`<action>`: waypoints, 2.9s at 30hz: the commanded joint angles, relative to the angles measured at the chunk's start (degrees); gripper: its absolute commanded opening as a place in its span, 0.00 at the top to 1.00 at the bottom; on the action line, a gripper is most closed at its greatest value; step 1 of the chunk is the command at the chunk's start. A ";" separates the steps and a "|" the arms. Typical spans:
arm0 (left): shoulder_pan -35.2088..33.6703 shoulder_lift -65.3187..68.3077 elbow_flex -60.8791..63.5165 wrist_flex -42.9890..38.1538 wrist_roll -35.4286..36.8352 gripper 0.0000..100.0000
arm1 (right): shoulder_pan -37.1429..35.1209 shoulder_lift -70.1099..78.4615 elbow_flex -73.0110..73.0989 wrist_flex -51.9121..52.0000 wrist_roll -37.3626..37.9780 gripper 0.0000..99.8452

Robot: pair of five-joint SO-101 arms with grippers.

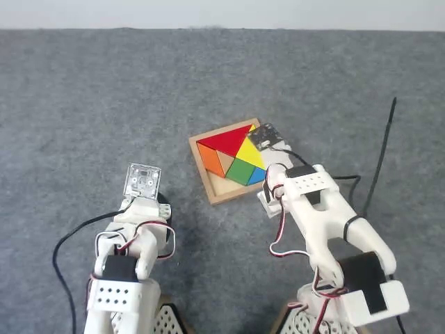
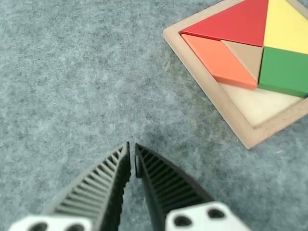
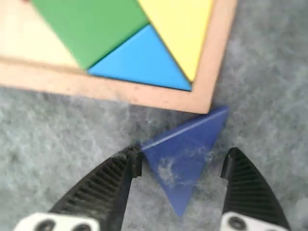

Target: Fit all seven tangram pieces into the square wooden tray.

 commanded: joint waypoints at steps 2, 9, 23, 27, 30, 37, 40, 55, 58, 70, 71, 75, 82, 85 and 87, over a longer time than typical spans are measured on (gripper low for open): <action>-0.26 -0.70 -0.48 0.09 0.35 0.98 | -0.13 0.04 -2.99 -1.45 -9.85 0.73; -0.26 -0.70 -0.48 0.09 0.35 0.98 | -0.31 0.04 -3.08 -2.33 -20.40 0.73; -0.26 -0.70 -0.48 0.09 0.35 0.98 | -0.75 0.84 -5.54 -4.53 -30.86 0.73; -0.26 -0.70 -0.48 0.09 0.35 0.98 | -0.84 2.86 -4.13 -6.20 -30.77 0.73; -0.26 -0.70 -0.48 0.09 0.35 0.98 | -0.48 4.18 -4.48 -6.02 -30.59 0.73; -0.26 -0.70 -0.48 0.09 0.35 0.98 | -0.40 4.26 -4.48 -3.12 -30.51 0.73; -0.26 -0.70 -0.48 0.09 0.35 0.98 | 1.36 4.26 -4.48 -1.27 -30.42 0.73; -0.26 -0.70 -0.48 0.09 0.35 0.98 | 2.68 4.35 -4.48 0.75 -27.60 0.84; -0.26 -0.70 -0.48 0.09 0.35 0.98 | 2.95 4.26 -4.48 1.01 -27.60 0.84; -0.26 -0.70 -0.48 0.09 0.35 0.98 | -1.01 3.12 -6.33 9.98 -17.67 0.71; -0.26 -0.70 -0.48 0.09 0.35 0.98 | -1.10 3.56 -6.33 9.89 -17.67 0.72; -0.26 -0.70 -0.48 0.09 0.35 0.98 | -0.84 5.05 -6.68 9.71 -17.49 0.74; -0.26 -0.70 -0.48 0.09 0.35 0.98 | -0.75 6.29 -6.68 8.22 -17.67 0.76; -0.26 -0.70 -0.48 0.09 0.35 0.98 | -0.75 6.11 -6.68 7.60 -17.41 0.85; -0.26 -0.70 -0.48 0.09 0.35 0.98 | -0.75 6.11 -6.68 7.16 -17.32 0.88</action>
